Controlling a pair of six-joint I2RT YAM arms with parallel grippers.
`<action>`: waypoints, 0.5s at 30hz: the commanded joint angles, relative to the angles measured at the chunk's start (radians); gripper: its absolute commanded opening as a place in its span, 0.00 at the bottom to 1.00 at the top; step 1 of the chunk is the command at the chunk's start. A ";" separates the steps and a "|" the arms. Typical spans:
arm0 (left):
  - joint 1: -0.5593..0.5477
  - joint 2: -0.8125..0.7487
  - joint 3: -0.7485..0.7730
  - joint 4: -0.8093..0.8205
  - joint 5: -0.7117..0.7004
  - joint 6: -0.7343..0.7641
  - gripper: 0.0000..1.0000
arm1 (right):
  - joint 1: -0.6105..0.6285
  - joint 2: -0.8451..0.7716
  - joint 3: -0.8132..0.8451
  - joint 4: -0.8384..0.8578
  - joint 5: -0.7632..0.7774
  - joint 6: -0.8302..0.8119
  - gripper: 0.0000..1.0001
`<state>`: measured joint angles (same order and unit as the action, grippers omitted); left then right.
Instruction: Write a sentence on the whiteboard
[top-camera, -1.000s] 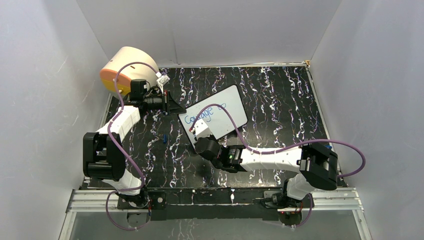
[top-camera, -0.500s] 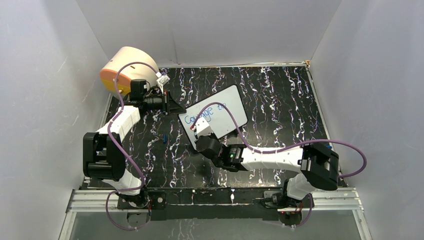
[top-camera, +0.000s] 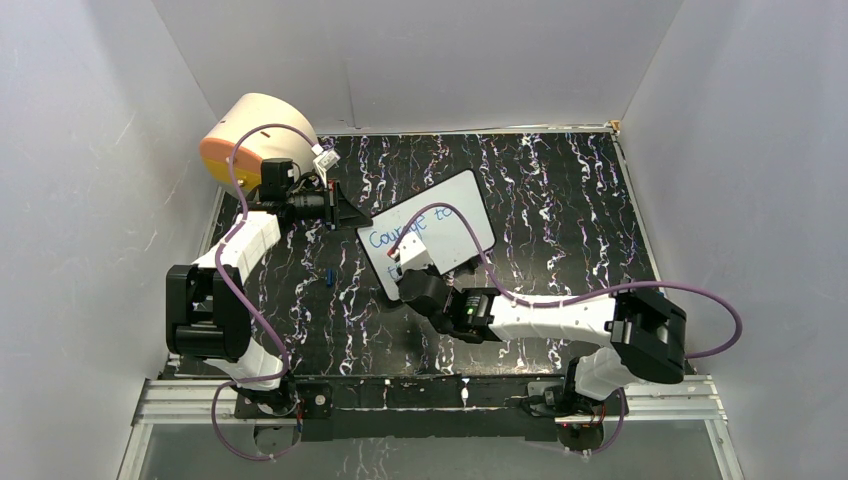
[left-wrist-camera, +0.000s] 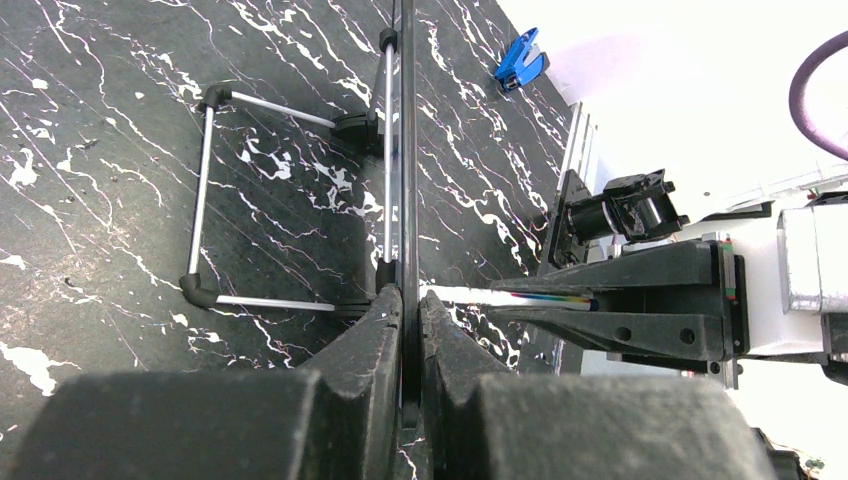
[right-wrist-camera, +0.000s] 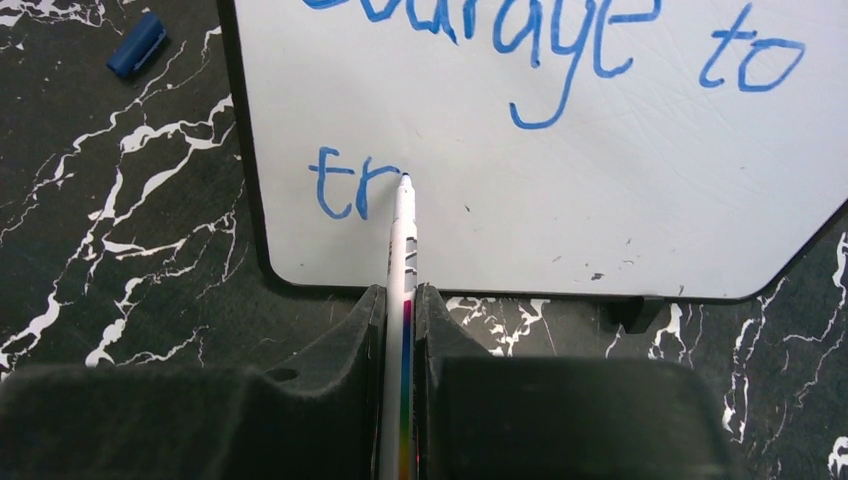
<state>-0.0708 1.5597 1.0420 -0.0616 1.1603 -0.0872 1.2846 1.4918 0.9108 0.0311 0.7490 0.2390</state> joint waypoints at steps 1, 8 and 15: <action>-0.009 0.016 -0.003 -0.057 -0.074 0.027 0.00 | -0.005 -0.062 -0.015 0.024 0.006 0.020 0.00; -0.009 0.016 -0.005 -0.057 -0.075 0.027 0.00 | -0.004 -0.061 -0.026 0.023 0.013 0.028 0.00; -0.009 0.014 -0.005 -0.057 -0.076 0.027 0.00 | -0.006 -0.049 -0.024 0.029 0.001 0.028 0.00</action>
<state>-0.0715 1.5597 1.0424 -0.0616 1.1599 -0.0891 1.2827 1.4574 0.8852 0.0250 0.7448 0.2569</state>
